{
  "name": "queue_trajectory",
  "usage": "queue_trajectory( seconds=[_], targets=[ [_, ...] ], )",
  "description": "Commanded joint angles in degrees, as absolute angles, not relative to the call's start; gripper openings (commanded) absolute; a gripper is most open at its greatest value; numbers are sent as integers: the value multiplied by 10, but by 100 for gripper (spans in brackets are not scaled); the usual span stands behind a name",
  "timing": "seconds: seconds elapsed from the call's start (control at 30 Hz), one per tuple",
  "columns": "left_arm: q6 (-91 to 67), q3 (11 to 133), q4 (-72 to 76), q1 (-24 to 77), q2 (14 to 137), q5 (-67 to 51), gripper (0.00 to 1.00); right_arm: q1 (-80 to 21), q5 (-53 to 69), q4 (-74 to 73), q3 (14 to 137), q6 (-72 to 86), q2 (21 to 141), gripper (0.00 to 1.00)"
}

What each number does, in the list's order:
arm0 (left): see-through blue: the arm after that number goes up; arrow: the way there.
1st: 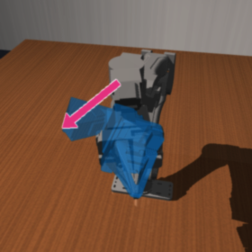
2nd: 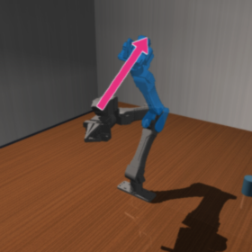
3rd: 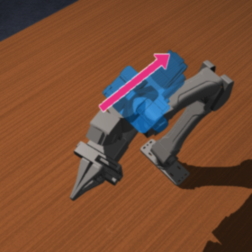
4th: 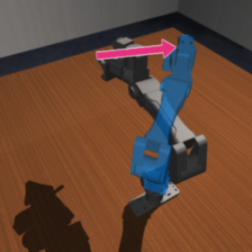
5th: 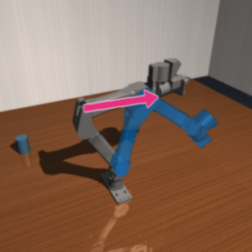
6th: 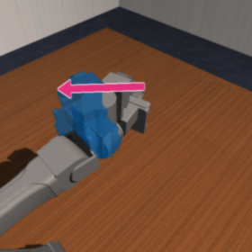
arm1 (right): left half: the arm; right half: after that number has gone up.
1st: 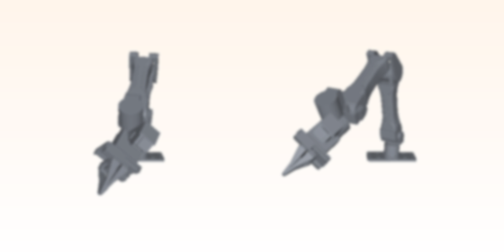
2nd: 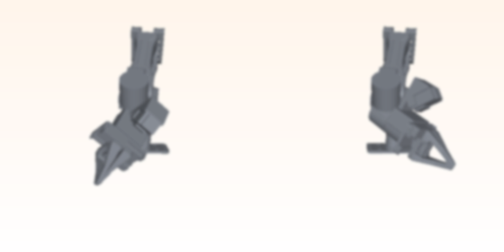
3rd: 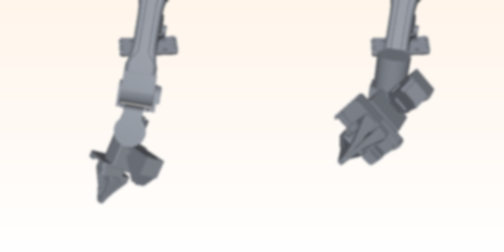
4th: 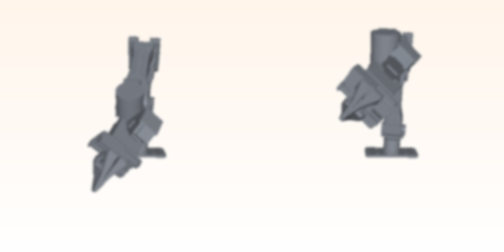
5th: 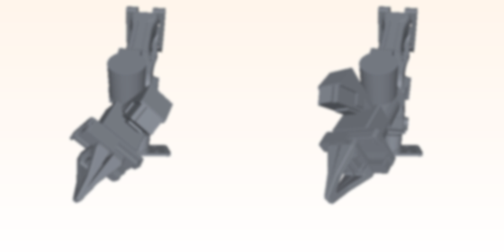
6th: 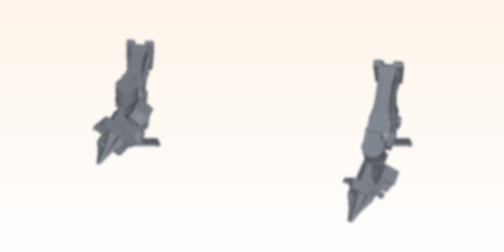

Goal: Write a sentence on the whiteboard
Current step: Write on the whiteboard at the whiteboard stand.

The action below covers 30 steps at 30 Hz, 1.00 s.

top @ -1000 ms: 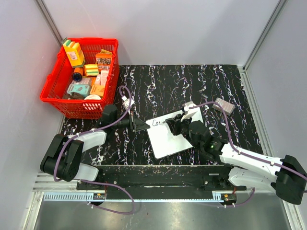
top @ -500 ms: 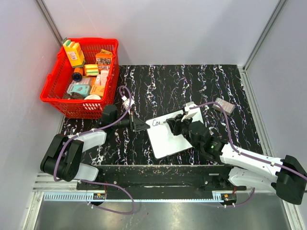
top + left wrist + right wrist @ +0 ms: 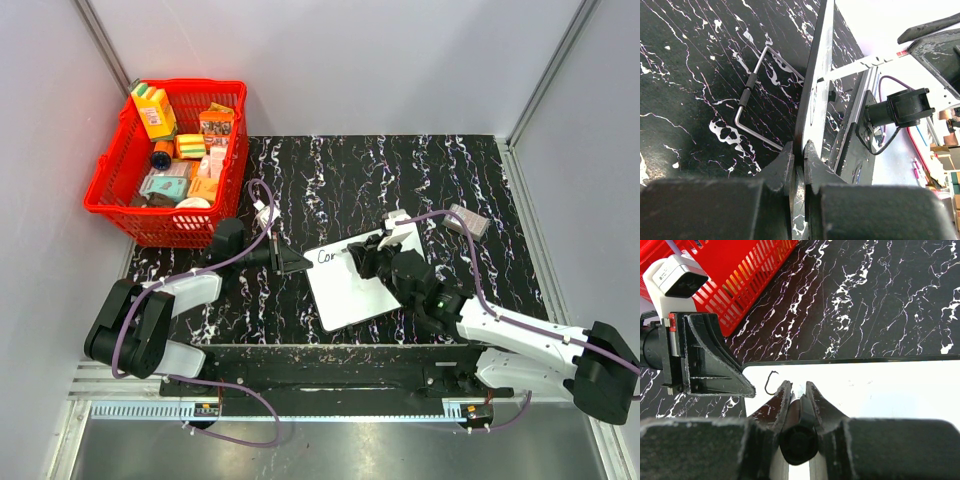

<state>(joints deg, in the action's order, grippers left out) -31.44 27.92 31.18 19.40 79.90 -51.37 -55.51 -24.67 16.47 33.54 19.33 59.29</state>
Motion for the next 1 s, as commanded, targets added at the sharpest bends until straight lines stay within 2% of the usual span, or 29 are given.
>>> queue_trajectory(
  seconds=[0.0, 0.97],
  targets=[
    [-229, 279, 300, 195, 811, -475, 0, -556, -288, 169, 357, 181, 599, 0],
    [-228, 279, 298, 195, 810, -472, 0, -555, -247, 116, 337, 207, 577, 0]
  ],
)
